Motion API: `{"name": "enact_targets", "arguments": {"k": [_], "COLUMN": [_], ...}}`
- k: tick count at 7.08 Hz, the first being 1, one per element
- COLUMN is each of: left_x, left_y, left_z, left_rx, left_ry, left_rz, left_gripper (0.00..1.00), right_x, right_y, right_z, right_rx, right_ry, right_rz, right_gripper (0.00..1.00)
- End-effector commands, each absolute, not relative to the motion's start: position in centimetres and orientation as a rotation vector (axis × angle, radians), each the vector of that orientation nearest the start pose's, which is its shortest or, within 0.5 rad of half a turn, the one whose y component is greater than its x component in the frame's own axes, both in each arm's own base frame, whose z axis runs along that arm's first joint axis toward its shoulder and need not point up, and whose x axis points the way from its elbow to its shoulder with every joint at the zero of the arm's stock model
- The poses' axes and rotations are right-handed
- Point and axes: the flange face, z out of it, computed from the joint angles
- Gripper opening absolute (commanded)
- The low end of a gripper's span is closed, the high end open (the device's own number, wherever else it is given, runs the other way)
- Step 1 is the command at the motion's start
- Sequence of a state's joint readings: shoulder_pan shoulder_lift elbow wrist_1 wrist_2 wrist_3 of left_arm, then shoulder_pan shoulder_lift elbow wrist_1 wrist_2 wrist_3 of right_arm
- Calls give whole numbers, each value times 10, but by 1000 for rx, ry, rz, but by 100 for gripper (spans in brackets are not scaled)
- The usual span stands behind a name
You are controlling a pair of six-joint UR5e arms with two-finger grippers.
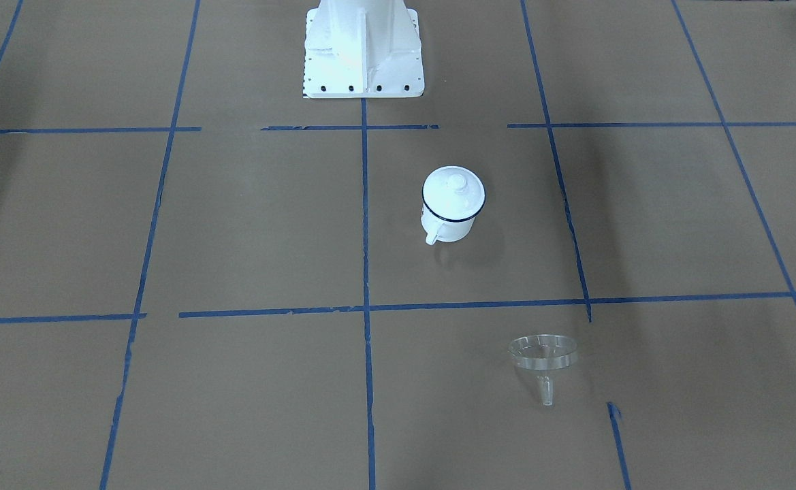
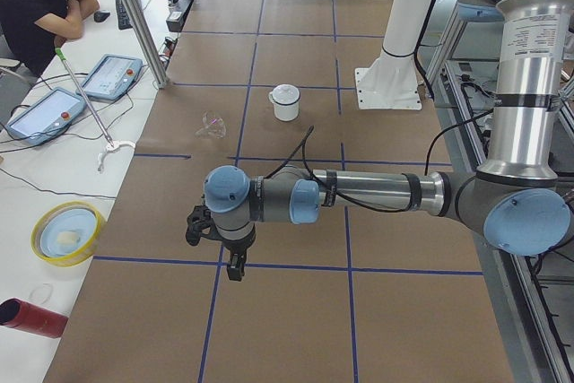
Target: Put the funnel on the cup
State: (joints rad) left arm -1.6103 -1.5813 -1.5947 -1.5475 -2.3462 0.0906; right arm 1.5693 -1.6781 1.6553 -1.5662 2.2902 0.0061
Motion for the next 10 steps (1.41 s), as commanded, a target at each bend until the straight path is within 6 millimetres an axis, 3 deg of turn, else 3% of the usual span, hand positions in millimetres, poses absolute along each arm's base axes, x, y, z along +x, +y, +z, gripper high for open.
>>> {"name": "enact_targets", "arguments": {"k": [1,6,8,10], "left_x": [-89,-104,-105,-97], "left_y": [-493,-497,-515,-512], "left_z": [648,624,570,504], "left_rx": [74,131,226,275], "left_ry": [773,759,747,757], "left_rz": [76,69,100,17], "left_gripper": [100,100,100,100], "right_x": [67,67,67,67], "right_y": [-445,-445,-445,-445], "right_z": [670,670,670,670], "right_rx": [-19,-19,-19,-19], "right_ry": [-719,-719,-719,-719], "right_rz": [10,10,10,10], "right_gripper": [100,100,100,100]}}
